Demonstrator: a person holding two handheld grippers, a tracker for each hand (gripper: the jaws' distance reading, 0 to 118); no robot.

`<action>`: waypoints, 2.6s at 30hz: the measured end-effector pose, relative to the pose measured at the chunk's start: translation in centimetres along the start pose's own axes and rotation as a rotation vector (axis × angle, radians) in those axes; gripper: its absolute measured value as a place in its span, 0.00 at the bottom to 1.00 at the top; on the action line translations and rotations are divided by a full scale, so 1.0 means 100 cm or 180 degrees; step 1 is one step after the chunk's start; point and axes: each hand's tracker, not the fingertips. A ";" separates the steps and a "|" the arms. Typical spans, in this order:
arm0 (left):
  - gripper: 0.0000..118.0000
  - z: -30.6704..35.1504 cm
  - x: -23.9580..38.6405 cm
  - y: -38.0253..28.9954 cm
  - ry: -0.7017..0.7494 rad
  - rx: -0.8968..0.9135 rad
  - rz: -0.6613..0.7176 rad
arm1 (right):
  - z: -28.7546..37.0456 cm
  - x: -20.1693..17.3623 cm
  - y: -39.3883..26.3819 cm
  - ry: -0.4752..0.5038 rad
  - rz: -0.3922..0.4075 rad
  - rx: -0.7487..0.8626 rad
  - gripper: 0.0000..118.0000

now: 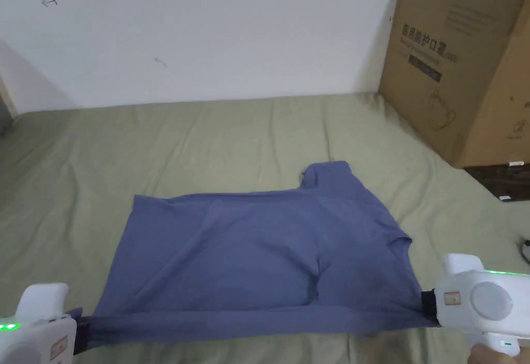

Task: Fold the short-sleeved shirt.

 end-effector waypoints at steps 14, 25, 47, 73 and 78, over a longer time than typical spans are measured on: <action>0.61 0.013 -0.005 -0.052 -0.0115 -0.0117 0.0238 | 0.007 0.009 -0.041 -0.0133 0.0091 0.0018 0.27; 0.00 0.068 -0.007 -0.076 -0.0417 0.0196 0.0484 | 0.037 0.008 -0.057 0.0242 0.0084 0.0288 0.00; 0.02 -0.003 -0.021 -0.083 -0.0574 0.0061 0.0894 | 0.026 0.022 -0.076 0.0219 -0.0239 0.0087 0.00; 0.02 0.029 -0.017 -0.061 -0.0498 0.0196 0.0672 | 0.021 0.034 -0.053 0.0276 -0.0326 0.0126 0.00; 0.02 0.025 -0.025 -0.024 -0.0426 0.0162 0.0646 | 0.026 0.030 -0.011 0.0302 -0.0353 0.0252 0.00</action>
